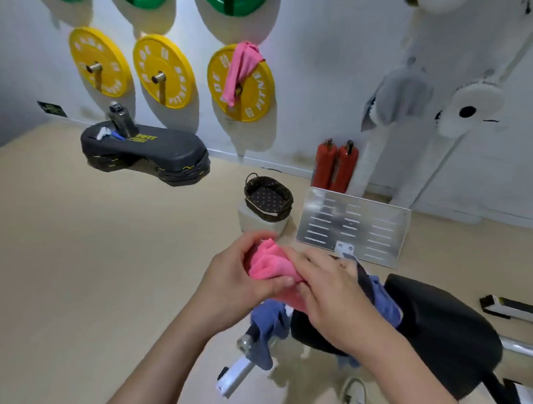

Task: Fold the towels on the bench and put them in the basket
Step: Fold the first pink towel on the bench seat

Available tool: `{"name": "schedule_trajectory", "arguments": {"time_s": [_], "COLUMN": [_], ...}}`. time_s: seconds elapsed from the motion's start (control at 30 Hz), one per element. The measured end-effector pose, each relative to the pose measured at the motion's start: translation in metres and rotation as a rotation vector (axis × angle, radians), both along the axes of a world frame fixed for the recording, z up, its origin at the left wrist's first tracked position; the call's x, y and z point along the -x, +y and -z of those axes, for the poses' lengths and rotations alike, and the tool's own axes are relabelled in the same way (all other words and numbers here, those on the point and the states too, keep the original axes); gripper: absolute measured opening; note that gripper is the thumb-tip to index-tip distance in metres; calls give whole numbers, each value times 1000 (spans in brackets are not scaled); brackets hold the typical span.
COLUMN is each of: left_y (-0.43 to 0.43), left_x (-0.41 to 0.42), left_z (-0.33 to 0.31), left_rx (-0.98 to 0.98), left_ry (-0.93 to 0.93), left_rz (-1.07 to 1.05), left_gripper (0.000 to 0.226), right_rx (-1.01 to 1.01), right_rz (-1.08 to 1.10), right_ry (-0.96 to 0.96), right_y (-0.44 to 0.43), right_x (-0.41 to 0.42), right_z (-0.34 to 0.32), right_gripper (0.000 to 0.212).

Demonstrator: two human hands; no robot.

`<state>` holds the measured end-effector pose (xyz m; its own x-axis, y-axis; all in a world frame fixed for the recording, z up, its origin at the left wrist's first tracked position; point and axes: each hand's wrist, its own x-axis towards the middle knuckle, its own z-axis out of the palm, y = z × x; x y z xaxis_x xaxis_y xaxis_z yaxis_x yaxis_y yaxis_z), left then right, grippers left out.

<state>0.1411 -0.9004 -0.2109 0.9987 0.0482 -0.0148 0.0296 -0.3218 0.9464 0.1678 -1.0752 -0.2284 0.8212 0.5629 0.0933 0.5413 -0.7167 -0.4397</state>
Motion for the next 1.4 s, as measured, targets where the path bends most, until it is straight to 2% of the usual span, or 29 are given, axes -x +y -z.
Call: {"name": "schedule_trajectory", "arguments": {"time_s": [0.1,0.17,0.23,0.3,0.37,0.47,0.53,0.67,0.77,0.9,1.0,1.07,1.13,1.23,1.3,1.4], "left_y": [63,97,132,159,180,212,239,285,310,354,377,386,393,405,417,430], "left_x": [43,61,76,84,85,80,74,42,-3,-70,-121,-156,-190,-245,-288,-354], "left_z": [-13,-21,-25,-25,-20,-13,-7,7,10,8,1,-5,-8,-6,0,15], "left_rx": [-55,-55,-9,43,87,98,-147,-708,-909,-700,-754,-808,-782,-529,-333,-46], "left_ry": [-101,-128,-107,-71,-64,-69,-116,-112,-178,-233,-272,-297,-308,-170,-32,134], "left_rz": [-38,-39,-50,-72,-112,-159,-124,107,227,248,354,422,435,356,335,349], "left_gripper": [47,43,43,40,31,23,32,53,45,25,20,23,24,38,50,46], "right_rx": [-143,-270,-238,-176,-115,34,127,194,168,217,239,76,-73,-202,-405,-645], "right_rz": [-88,-99,-203,-296,-285,-253,-232,-207,-163,-79,-84,-79,-57,82,227,393], "right_ry": [127,390,632,709,662,444,263,23,-75,-31,65,170,230,292,412,522], "right_y": [68,98,125,145,163,192,212,253,284,317,341,358,372,385,390,398], "right_x": [28,35,35,33,27,14,4,-18,-47,-98,-133,-157,-184,-225,-256,-305], "right_z": [-21,-35,-44,-46,-47,-44,-41,-28,-19,-15,-17,-20,-17,-6,4,17], "right_gripper": [59,59,50,33,26,27,30,30,30,37,40,43,38,26,24,17]}}
